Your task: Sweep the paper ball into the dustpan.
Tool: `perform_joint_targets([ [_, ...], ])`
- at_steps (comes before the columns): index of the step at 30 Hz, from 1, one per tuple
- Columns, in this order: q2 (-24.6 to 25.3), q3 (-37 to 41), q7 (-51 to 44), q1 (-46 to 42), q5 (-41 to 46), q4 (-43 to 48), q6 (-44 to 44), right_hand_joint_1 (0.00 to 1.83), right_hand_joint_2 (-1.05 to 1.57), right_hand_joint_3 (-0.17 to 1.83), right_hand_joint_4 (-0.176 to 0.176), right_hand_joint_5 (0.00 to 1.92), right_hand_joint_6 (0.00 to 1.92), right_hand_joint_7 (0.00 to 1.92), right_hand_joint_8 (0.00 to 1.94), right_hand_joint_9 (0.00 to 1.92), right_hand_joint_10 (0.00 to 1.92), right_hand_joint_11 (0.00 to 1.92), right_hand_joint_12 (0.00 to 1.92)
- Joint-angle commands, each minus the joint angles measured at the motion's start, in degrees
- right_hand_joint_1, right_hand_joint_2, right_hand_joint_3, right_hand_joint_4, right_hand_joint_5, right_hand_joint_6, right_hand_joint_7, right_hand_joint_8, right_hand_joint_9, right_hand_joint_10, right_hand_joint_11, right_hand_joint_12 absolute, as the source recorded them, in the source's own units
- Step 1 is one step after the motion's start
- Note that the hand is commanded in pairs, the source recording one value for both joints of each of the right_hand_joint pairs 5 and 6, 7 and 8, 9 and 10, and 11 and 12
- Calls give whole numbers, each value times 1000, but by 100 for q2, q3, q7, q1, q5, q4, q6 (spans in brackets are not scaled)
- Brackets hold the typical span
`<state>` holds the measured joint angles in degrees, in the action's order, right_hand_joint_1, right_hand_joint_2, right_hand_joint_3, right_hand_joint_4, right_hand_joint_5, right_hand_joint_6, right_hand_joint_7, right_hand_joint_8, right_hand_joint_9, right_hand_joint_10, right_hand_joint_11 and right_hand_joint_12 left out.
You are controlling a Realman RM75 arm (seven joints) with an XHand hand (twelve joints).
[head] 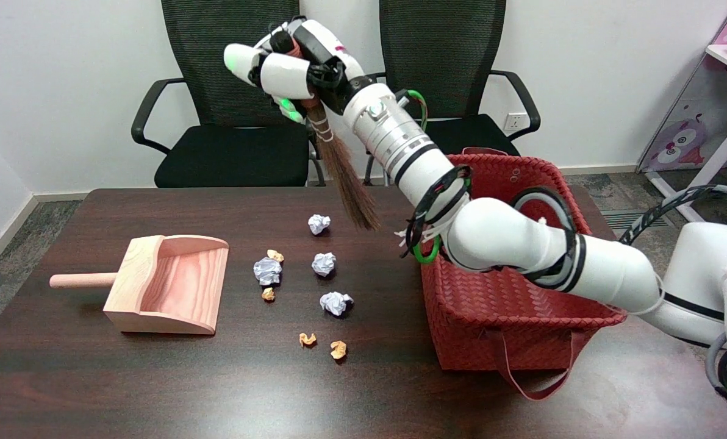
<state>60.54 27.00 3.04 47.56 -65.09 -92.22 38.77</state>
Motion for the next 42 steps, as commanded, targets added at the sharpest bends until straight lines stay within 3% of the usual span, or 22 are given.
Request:
perform_joint_targets([
  [1, 89, -54, 2218, -306, -2361, 1623, -793, 998, 1571, 465, 176, 1920, 1920, 1920, 1920, 1920, 1920, 1920, 1920],
  [8, 376, -187, 3088, -292, -2999, 2503, -750, 989, 1571, 453, 176, 1920, 1920, 1920, 1920, 1920, 1920, 1920, 1920],
  [21, 2009, -187, 3299, 139, -3755, 4716, -564, 984, 1571, 474, 176, 1920, 1920, 1920, 1920, 1920, 1920, 1920, 1920],
  [31, 2447, -454, 3230, 695, -3800, 5262, -849, 974, 1571, 573, 176, 1920, 1920, 1920, 1920, 1920, 1920, 1920, 1920],
  [42, 2691, -723, 3253, 906, -3800, 5782, -1091, 1015, 1571, 547, 176, 1920, 1920, 1920, 1920, 1920, 1920, 1920, 1920],
])
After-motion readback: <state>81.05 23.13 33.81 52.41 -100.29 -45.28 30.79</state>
